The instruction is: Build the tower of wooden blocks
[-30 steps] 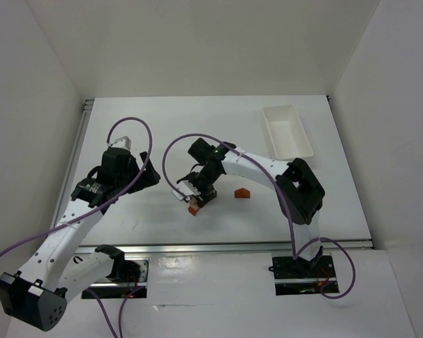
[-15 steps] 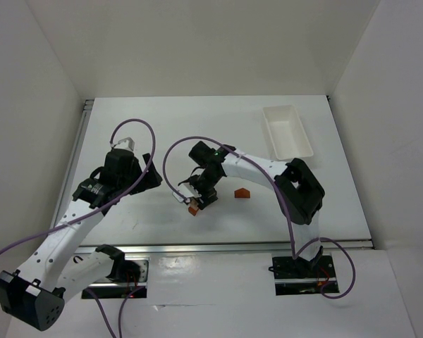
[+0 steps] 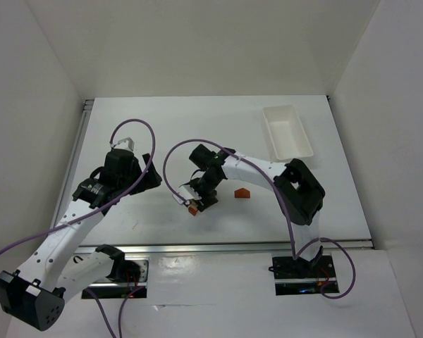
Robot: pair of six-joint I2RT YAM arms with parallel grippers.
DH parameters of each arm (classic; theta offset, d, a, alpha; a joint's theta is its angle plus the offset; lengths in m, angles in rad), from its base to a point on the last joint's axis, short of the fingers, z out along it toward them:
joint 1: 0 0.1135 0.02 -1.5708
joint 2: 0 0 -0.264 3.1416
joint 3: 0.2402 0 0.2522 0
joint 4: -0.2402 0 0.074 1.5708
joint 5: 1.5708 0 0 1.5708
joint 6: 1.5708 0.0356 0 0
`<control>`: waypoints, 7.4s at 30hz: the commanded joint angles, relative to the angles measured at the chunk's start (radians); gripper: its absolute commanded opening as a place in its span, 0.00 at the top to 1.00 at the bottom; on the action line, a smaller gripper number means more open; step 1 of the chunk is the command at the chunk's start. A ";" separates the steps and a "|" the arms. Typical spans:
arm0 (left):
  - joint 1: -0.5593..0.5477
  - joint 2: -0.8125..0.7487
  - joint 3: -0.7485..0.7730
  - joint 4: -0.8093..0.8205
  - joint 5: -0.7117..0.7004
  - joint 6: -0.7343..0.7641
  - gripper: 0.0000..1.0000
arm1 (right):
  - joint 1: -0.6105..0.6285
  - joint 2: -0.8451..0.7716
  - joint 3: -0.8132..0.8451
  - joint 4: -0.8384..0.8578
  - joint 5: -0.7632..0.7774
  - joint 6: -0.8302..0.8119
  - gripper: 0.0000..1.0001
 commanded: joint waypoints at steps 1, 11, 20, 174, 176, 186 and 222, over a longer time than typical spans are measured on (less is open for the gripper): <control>-0.004 -0.002 0.022 0.004 -0.014 -0.021 0.01 | 0.010 -0.058 -0.013 0.040 -0.008 0.013 0.33; -0.004 -0.002 0.022 0.004 -0.014 -0.021 0.03 | 0.010 -0.067 -0.031 0.071 0.001 0.035 0.35; -0.013 0.007 0.022 0.004 -0.014 -0.021 0.03 | 0.020 -0.085 -0.049 0.082 0.010 0.045 0.35; -0.059 0.045 0.082 -0.004 0.003 0.020 0.01 | 0.007 -0.403 -0.112 0.130 0.349 0.251 0.75; -0.059 0.045 0.082 -0.004 -0.019 0.020 0.01 | 0.017 -0.403 -0.112 0.091 0.325 0.156 0.75; -0.079 0.045 0.091 -0.027 -0.050 0.000 0.01 | 0.047 -0.283 -0.048 -0.004 0.280 0.010 0.75; -0.098 0.055 0.081 -0.027 -0.077 -0.009 0.01 | 0.056 -0.147 0.040 -0.056 0.260 -0.001 0.72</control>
